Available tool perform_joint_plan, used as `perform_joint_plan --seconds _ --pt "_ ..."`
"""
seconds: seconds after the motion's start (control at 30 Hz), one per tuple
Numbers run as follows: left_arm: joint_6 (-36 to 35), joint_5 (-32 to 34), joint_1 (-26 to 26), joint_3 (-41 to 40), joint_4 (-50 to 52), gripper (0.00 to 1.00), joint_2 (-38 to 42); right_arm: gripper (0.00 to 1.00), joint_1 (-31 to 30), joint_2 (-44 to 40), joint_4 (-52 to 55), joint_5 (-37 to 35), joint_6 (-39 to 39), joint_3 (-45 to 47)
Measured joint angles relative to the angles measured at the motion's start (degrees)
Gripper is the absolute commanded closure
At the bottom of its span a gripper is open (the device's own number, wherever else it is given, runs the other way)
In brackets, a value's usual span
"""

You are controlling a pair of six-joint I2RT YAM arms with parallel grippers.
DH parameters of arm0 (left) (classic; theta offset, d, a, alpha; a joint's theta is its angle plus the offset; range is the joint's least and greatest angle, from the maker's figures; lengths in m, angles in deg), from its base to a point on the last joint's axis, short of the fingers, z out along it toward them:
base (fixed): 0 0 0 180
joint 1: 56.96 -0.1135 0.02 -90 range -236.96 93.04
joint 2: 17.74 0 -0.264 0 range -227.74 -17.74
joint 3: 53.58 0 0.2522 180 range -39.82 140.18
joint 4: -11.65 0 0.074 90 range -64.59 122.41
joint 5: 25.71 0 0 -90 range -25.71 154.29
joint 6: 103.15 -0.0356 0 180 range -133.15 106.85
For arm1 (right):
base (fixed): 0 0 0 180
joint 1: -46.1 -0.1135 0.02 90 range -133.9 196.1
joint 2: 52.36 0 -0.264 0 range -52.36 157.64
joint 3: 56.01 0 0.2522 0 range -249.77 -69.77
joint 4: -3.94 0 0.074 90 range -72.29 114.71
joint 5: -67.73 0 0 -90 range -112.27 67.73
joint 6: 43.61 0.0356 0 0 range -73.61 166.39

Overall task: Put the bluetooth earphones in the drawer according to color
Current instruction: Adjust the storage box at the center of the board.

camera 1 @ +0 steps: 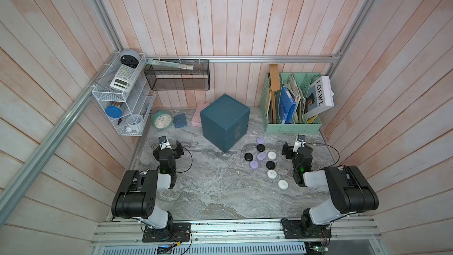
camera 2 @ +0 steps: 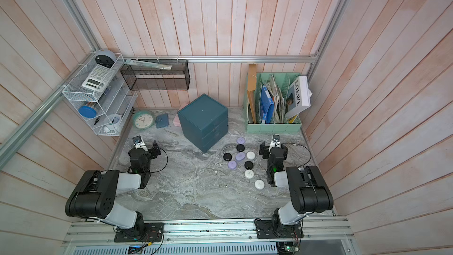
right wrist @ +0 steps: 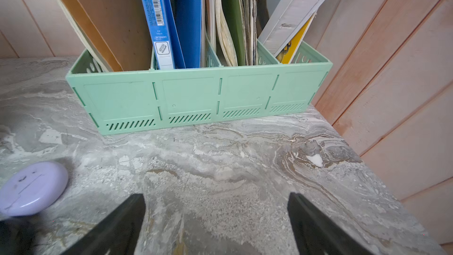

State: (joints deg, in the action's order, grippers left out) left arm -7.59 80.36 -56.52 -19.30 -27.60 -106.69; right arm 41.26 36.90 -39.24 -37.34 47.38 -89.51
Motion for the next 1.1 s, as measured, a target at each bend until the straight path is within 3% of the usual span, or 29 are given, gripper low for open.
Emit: perform_joint_plan --seconds 1.1 --pt "0.3 0.1 -0.2 -0.1 1.7 0.0 2.1 0.02 0.4 -0.7 0.8 1.5 0.1 0.7"
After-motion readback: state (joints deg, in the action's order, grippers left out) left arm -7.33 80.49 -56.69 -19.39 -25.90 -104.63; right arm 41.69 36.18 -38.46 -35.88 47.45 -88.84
